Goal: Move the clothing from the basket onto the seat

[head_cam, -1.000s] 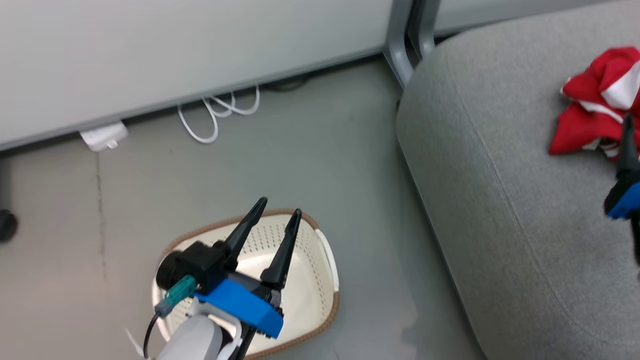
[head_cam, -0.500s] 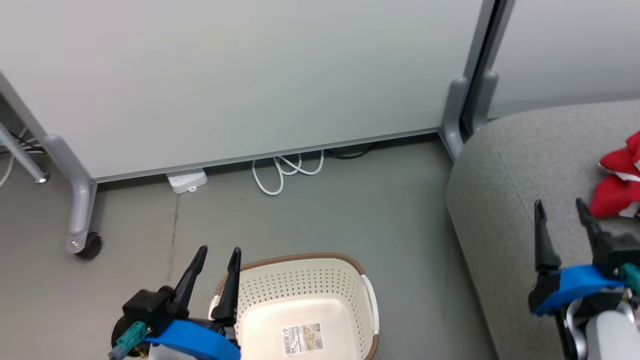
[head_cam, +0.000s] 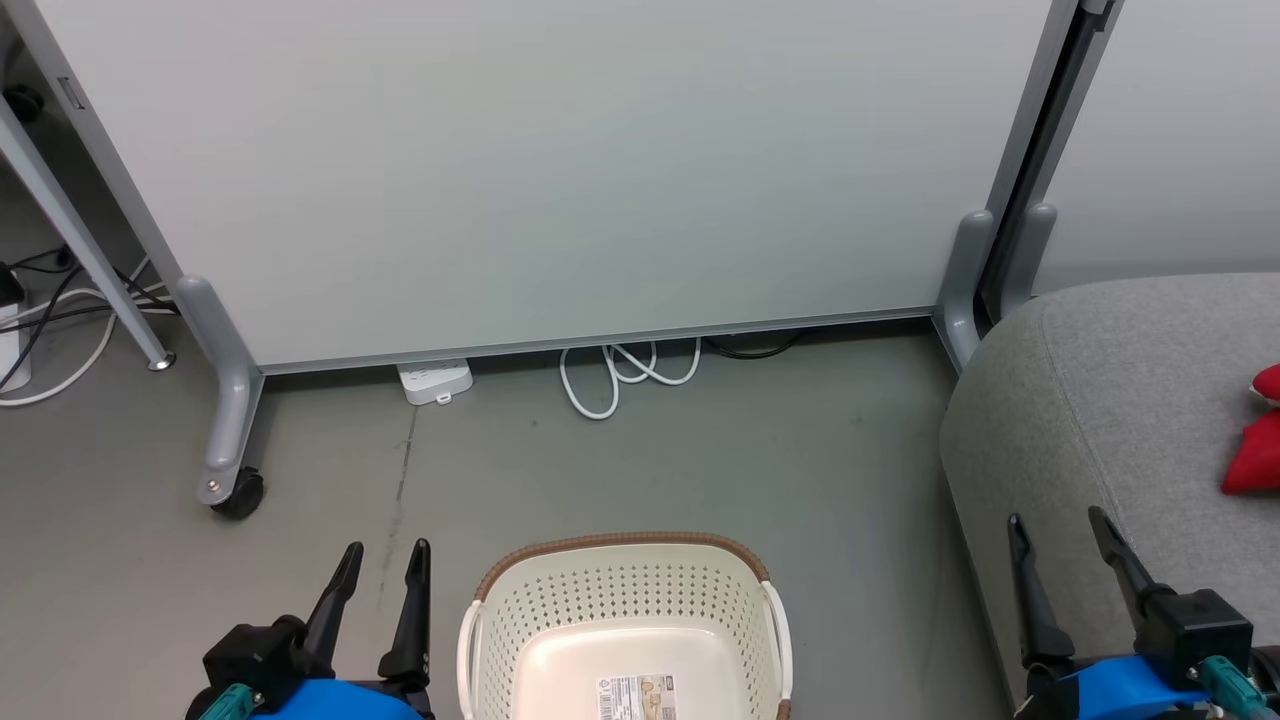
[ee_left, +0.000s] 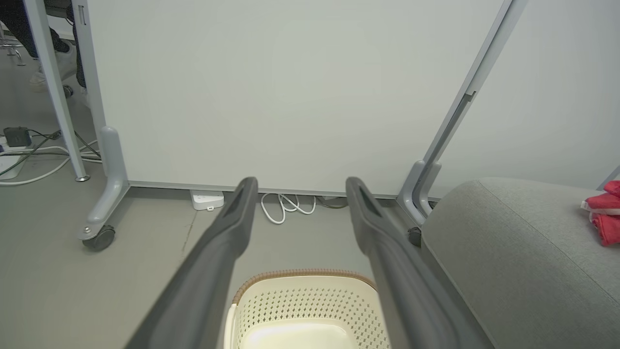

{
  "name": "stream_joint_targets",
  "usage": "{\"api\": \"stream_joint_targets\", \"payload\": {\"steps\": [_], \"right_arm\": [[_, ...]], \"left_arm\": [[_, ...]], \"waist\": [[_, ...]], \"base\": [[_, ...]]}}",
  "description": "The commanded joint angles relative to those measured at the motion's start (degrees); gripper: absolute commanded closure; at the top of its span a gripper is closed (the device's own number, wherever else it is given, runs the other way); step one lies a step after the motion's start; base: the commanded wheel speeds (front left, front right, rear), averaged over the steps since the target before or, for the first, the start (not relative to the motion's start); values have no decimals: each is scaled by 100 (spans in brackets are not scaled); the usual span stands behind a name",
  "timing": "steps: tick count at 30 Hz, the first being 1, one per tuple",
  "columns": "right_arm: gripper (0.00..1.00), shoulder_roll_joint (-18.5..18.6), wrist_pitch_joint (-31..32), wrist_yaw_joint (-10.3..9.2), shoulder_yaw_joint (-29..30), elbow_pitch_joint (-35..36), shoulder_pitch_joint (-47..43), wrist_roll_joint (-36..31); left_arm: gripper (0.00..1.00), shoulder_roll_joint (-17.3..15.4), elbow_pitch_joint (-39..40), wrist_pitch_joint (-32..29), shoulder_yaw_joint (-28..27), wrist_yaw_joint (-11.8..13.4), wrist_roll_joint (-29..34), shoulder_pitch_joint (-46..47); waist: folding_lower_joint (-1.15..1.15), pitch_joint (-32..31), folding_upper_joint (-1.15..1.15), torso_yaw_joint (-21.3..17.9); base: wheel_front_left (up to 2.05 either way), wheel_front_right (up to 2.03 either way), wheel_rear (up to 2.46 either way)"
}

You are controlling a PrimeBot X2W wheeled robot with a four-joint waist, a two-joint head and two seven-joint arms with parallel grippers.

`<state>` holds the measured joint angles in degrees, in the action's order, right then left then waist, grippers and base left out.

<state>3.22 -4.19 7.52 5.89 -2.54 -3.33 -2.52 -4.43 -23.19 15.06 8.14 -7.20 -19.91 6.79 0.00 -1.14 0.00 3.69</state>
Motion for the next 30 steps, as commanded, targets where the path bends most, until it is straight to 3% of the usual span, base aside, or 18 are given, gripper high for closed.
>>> {"api": "stream_joint_targets", "payload": {"steps": [1, 20, 21, 30], "right_arm": [[0, -32, 20, -6, -38, 59, -86, 37], [0, -41, 47, -6, -208, 44, -128, 295], [100, -23, 59, 0, -199, 54, -46, 279], [100, -49, 79, 3, -193, -464, -58, 342]], "left_arm": [[0, 7, -19, 17, -15, -14, 48, -66], [0, 55, -153, 17, -20, -34, 73, -24], [100, 69, -139, 0, -17, -10, 81, 15], [100, 176, -571, -38, -25, -2, 62, -312]], "waist": [[0, -5, 0, 15], [0, 7, 0, 43], [-1, 7, 0, 44], [-1, 8, 0, 41]], "base": [[0, 0, 0], [0, 0, 0], [0, 0, 0], [0, 0, 0]]}}
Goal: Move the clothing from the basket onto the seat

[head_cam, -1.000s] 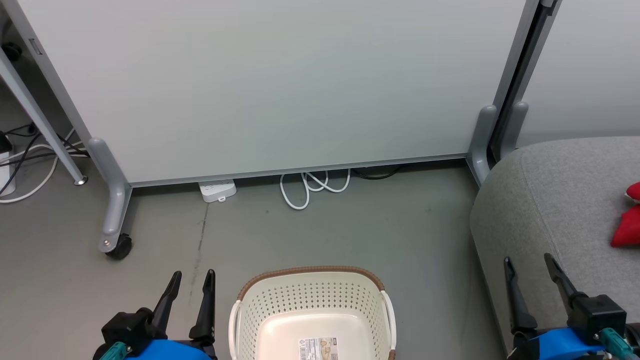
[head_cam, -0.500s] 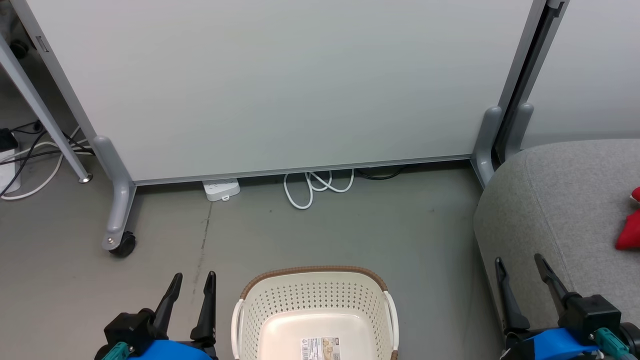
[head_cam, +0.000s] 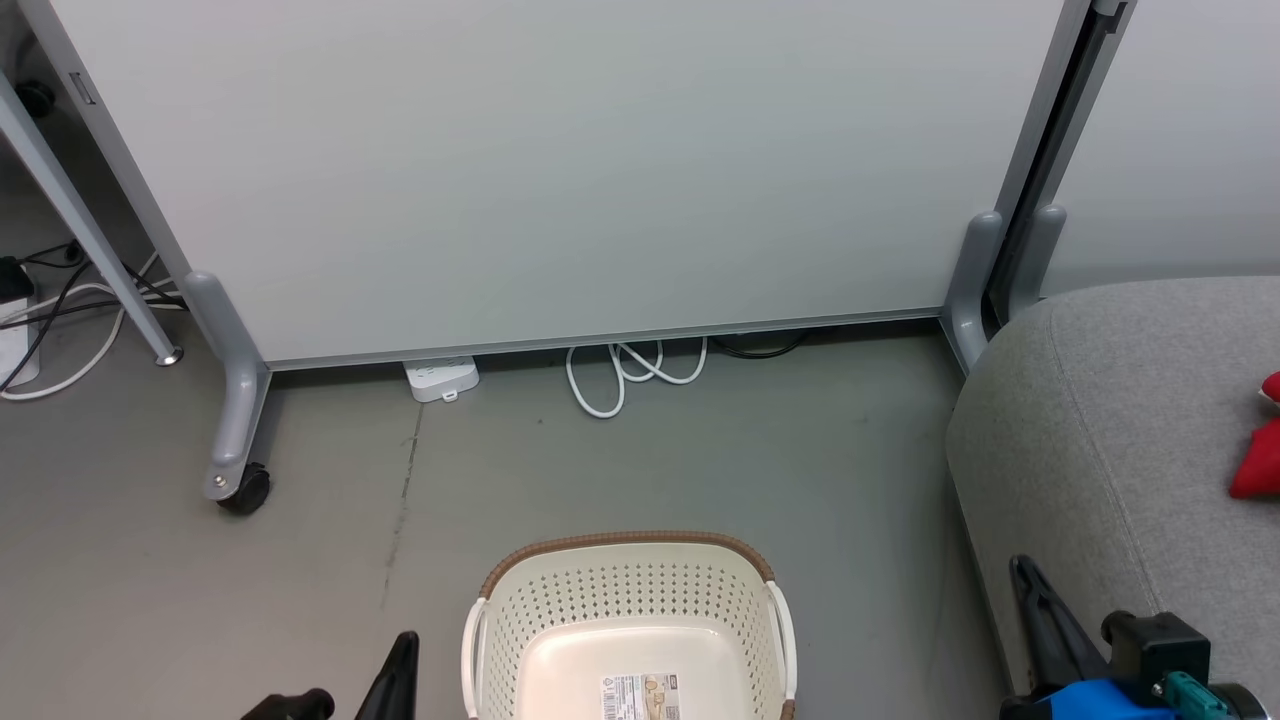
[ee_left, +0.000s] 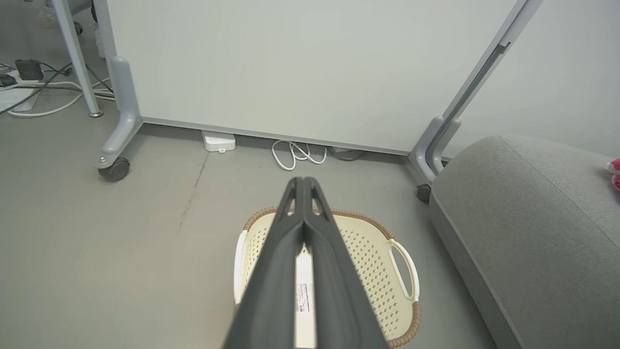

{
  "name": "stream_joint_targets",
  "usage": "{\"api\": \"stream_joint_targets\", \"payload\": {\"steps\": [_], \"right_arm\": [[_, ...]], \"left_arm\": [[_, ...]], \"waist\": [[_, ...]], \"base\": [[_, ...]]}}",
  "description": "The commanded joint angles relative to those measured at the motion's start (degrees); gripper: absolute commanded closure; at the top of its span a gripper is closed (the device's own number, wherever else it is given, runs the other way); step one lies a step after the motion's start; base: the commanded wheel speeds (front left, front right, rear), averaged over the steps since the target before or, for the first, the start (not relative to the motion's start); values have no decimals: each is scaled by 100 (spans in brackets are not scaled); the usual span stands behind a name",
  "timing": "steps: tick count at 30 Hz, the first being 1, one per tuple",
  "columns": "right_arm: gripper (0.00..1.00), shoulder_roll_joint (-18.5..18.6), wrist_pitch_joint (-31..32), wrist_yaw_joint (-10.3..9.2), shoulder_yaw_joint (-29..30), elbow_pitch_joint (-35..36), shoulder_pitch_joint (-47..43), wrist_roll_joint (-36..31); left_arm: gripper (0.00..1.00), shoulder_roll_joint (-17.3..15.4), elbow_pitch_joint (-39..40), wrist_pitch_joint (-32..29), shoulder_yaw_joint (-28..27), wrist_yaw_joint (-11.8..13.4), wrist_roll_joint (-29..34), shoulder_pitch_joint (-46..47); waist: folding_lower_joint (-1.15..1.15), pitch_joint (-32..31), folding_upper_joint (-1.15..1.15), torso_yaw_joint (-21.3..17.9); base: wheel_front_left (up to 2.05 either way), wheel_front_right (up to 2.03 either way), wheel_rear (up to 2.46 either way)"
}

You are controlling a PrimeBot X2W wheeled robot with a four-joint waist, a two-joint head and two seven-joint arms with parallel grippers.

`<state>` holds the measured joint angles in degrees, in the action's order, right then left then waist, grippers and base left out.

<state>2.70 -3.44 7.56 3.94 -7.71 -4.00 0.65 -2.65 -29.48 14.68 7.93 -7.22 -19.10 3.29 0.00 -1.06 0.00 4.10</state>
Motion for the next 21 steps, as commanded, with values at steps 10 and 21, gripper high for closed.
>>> {"api": "stream_joint_targets", "payload": {"steps": [10, 21], "right_arm": [[100, 2, 124, -1, 38, -109, 128, 1071], [100, 5, 252, -2, 70, -178, 275, 2307]], "left_arm": [[100, -2, 153, -251, -175, -3, -854, 23], [100, -7, 372, -535, -371, -7, -1840, 76]], "waist": [[0, 8, 0, -28], [0, 19, 0, -64]], "base": [[0, 0, 0], [0, 0, 0]]}}
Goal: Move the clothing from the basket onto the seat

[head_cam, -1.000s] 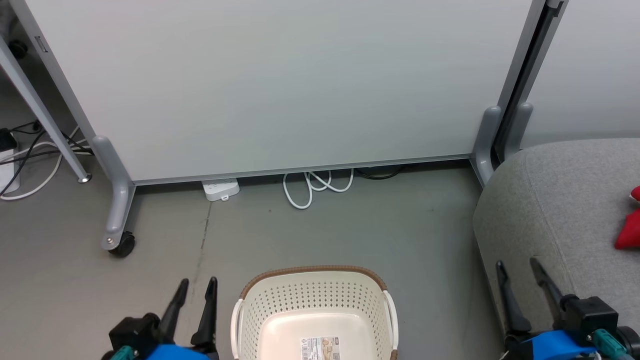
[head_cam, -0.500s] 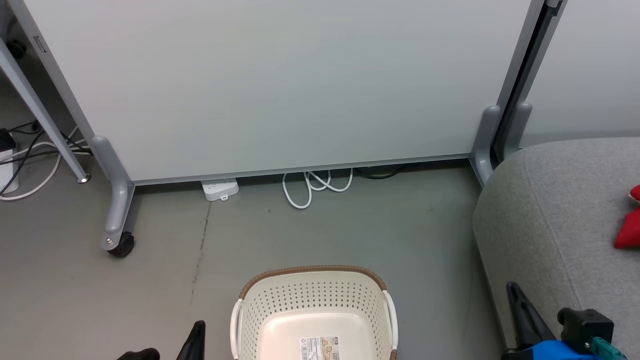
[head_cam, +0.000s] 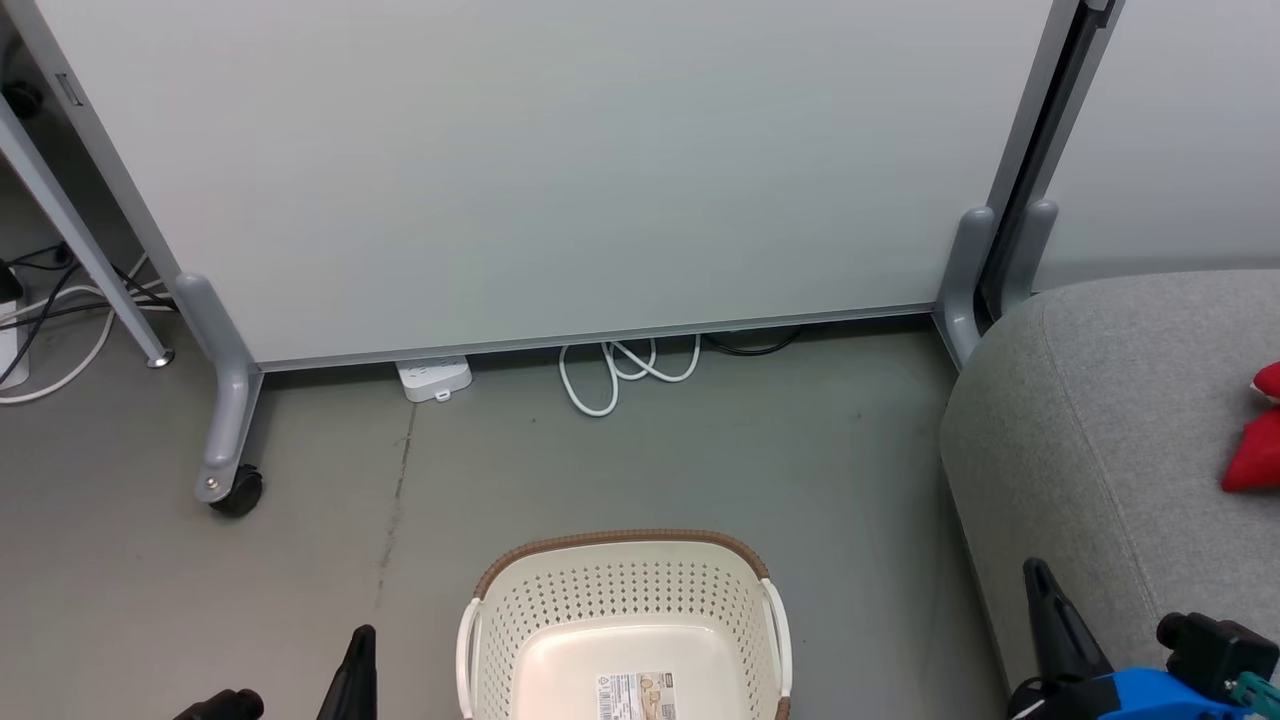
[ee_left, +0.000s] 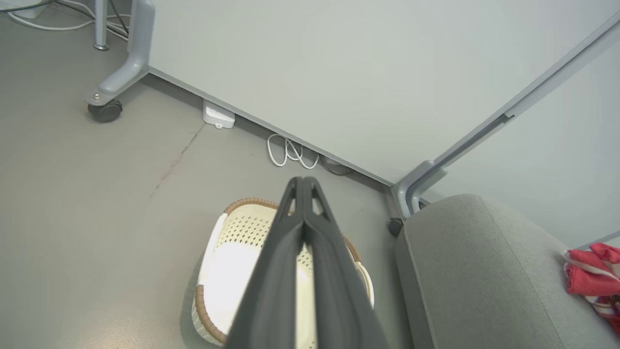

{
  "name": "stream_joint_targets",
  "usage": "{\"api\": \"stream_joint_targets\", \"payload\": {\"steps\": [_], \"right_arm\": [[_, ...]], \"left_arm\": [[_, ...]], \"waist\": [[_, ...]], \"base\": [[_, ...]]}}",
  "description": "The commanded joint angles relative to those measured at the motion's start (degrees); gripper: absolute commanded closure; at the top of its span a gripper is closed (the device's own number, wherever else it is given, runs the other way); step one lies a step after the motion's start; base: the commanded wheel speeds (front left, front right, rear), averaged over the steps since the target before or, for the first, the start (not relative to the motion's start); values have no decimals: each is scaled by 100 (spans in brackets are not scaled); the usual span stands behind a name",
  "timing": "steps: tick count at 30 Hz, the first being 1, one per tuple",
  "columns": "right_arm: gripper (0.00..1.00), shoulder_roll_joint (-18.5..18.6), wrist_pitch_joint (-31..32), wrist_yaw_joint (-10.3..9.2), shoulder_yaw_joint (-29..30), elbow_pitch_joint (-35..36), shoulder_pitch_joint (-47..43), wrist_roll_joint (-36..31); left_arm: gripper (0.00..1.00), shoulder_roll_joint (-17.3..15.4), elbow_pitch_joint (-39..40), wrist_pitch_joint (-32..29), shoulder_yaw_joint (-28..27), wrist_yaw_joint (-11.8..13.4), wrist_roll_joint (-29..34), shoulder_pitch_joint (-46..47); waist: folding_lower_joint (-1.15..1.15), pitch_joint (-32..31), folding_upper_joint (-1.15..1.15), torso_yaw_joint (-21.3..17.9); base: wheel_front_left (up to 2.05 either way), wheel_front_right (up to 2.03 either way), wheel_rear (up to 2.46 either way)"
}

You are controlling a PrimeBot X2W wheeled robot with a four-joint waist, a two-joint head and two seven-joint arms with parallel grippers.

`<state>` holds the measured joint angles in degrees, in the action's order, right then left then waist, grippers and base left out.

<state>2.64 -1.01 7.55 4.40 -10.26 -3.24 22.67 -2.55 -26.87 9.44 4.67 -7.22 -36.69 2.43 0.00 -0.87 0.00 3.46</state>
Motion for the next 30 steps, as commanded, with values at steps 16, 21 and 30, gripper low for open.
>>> {"api": "stream_joint_targets", "payload": {"steps": [16, 21, 30], "right_arm": [[100, 15, 177, -3, 68, -21, 378, 1640], [100, 17, 224, -3, 79, -48, 429, 2073], [100, 19, 299, -4, 99, -94, 518, 2791]], "left_arm": [[100, -23, 379, -368, -288, -13, -1309, 225], [100, -25, 456, -469, -362, -15, -1652, 242], [100, -28, 581, -640, -473, -18, -2226, 274]], "waist": [[0, 16, 0, -52], [0, 21, 0, -68], [0, 30, 0, -98]], "base": [[0, 0, 0], [0, 0, 0], [0, 0, 0]]}}
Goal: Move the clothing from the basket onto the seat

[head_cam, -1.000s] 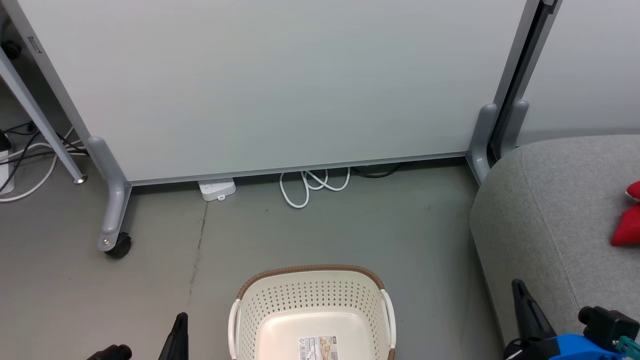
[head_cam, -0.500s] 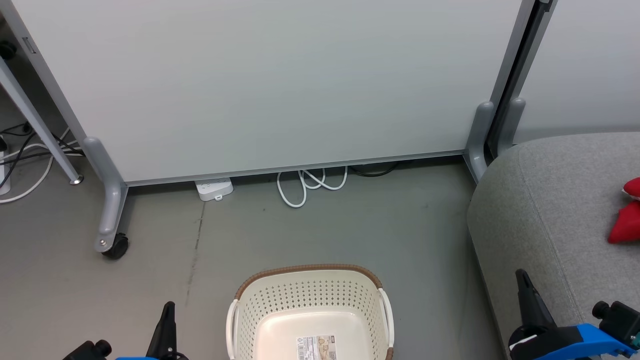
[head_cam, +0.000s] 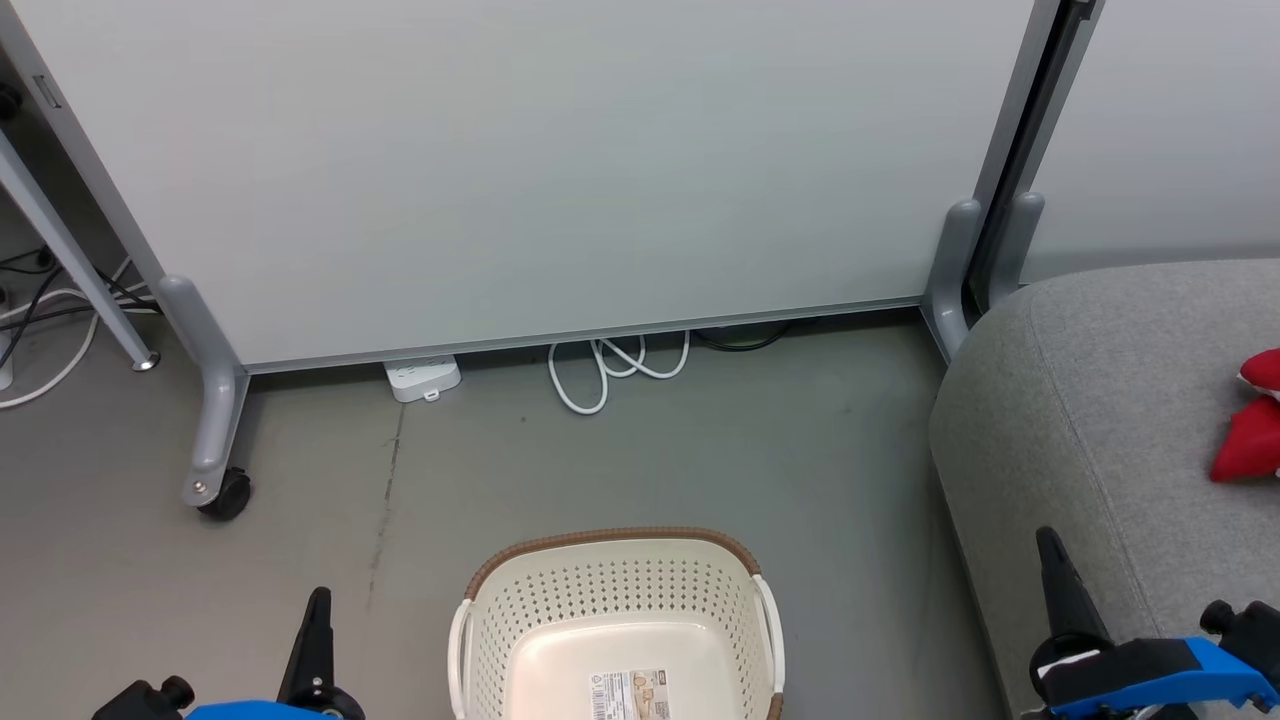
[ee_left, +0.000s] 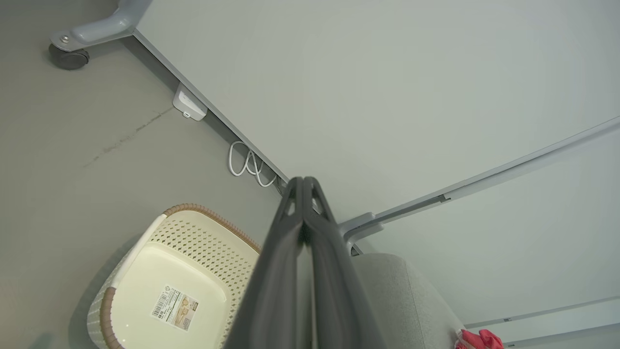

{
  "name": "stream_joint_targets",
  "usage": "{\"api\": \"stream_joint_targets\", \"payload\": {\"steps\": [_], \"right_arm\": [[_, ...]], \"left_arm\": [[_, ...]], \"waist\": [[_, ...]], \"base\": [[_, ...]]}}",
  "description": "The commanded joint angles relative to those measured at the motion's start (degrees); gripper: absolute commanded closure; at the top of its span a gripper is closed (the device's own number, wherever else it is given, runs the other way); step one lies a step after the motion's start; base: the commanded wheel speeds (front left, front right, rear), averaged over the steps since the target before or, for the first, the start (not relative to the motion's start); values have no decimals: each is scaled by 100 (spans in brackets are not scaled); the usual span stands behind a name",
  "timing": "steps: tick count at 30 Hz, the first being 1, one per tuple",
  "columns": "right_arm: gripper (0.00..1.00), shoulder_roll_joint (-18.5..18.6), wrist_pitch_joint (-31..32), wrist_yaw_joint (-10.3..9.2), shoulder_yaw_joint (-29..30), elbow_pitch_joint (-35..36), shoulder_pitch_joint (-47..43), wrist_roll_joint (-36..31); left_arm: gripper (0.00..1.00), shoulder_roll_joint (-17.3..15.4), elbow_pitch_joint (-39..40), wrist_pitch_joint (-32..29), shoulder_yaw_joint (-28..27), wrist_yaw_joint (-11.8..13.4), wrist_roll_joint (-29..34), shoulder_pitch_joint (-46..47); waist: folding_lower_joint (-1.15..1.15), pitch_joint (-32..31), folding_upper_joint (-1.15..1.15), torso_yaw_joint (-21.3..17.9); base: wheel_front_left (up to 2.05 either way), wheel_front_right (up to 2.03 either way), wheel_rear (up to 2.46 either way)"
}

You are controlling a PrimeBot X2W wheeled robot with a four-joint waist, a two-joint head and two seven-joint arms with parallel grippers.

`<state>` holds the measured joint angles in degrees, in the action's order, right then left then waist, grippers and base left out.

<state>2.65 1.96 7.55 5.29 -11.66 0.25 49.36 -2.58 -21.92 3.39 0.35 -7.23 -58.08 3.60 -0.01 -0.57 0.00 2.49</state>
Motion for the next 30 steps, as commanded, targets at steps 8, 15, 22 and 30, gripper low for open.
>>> {"api": "stream_joint_targets", "payload": {"steps": [8, 15, 22, 30], "right_arm": [[100, 20, 63, -4, 25, 13, 218, 635], [100, 22, 131, -5, 42, -27, 286, 1253], [100, 24, 171, -6, 54, -55, 334, 1637], [100, 25, 224, -7, 67, -89, 387, 2117]], "left_arm": [[100, -28, 179, -150, -129, -20, -501, 180], [100, -31, 285, -296, -222, -24, -988, 193], [100, -33, 354, -388, -291, -26, -1296, 210], [100, -35, 435, -496, -357, -29, -1677, 228]], "waist": [[1, 7, 0, -24], [1, 16, 0, -53], [1, 22, 0, -73], [1, 30, 0, -99]], "base": [[0, 0, 0], [0, 0, 0], [0, 0, 0], [0, 0, 0]]}}
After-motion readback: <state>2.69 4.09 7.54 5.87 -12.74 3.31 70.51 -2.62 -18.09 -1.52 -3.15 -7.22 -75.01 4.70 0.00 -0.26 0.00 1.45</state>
